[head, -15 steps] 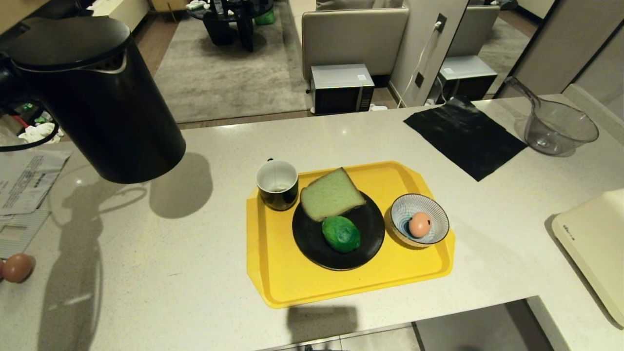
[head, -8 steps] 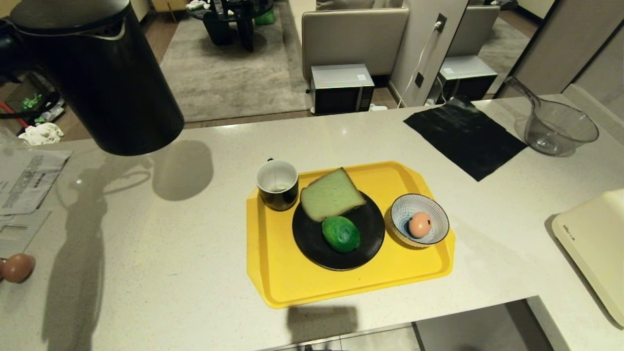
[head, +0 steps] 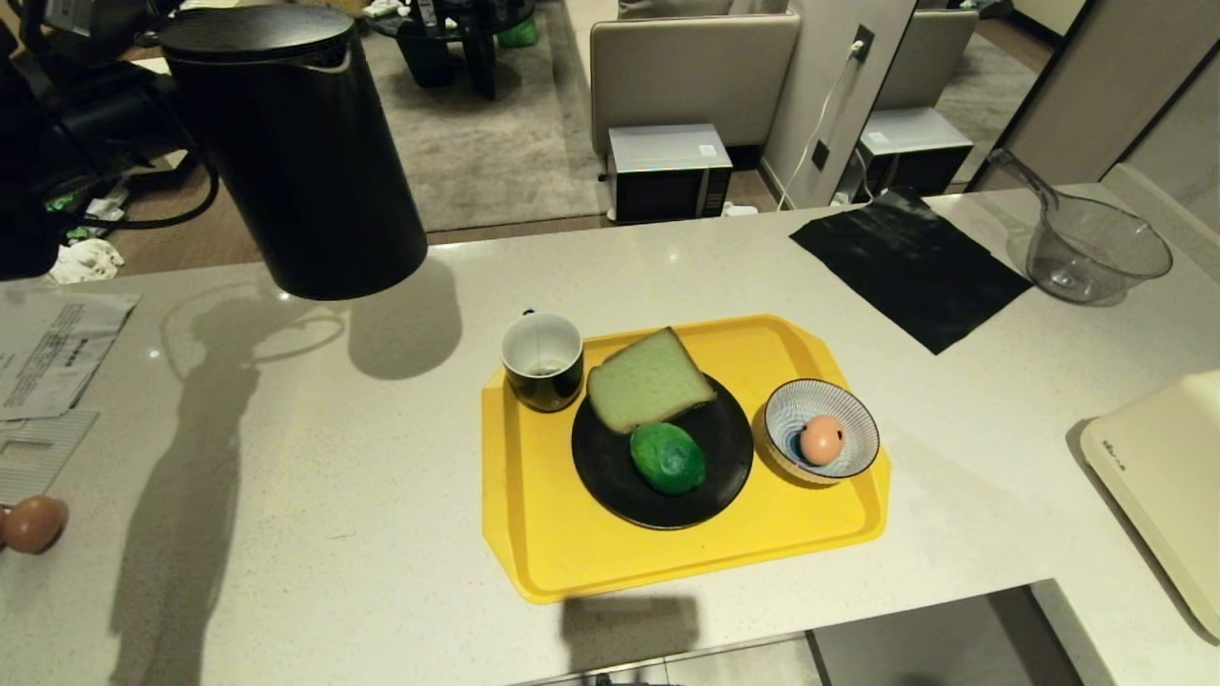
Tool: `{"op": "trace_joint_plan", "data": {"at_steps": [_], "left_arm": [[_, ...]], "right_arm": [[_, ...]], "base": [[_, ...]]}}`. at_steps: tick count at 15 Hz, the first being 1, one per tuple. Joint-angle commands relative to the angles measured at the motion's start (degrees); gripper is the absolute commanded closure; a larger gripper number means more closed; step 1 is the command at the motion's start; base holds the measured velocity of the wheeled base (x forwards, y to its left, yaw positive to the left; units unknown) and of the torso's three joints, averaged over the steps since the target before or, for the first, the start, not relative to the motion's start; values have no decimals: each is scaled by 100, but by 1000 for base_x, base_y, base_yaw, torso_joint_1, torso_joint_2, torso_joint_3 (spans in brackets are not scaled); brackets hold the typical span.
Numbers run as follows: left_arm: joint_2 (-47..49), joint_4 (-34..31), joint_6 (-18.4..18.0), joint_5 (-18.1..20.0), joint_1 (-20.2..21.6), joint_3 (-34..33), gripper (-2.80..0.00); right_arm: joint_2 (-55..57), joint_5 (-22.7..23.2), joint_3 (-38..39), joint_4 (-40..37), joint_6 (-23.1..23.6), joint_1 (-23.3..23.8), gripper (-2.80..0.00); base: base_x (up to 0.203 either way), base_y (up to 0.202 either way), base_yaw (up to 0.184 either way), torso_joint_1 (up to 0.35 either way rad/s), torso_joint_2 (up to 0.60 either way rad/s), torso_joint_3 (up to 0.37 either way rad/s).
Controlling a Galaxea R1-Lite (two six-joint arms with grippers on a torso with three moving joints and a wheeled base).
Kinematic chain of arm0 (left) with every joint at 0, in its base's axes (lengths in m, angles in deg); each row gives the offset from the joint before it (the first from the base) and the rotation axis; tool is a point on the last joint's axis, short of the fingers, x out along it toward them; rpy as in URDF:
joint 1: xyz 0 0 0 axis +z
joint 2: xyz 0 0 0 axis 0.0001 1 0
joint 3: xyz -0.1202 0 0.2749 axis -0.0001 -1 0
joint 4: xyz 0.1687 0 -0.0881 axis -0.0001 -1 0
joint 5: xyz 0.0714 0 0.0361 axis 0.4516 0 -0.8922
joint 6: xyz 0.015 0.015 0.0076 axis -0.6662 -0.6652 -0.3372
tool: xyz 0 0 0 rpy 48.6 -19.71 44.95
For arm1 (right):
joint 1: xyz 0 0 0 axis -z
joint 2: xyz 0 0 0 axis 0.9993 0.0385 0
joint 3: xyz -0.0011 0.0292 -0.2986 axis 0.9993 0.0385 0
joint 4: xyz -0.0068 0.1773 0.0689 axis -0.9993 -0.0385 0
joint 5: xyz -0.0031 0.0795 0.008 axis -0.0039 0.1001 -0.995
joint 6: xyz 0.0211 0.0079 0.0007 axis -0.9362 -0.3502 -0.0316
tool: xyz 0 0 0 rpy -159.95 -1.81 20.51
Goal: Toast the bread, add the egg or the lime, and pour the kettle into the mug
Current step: Pour water into a cup
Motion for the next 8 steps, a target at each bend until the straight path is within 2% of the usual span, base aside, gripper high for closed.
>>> {"op": "trace_joint_plan", "data": {"at_steps": [1, 3, 8], "left_arm": [[10, -57, -98, -6, -141, 36, 0], [16, -146, -296, -4, -253, 36, 0], [4, -778, -1277, -4, -543, 36, 0]], "right_arm": [[-1, -7, 158, 4, -146, -4, 0], [8, -16, 158, 4, -181, -4, 0], [1, -16, 158, 4, -181, 4, 0]], "base": [[0, 0, 0, 0, 0, 0], [0, 0, 0, 0, 0, 0], [0, 0, 0, 0, 0, 0]]}}
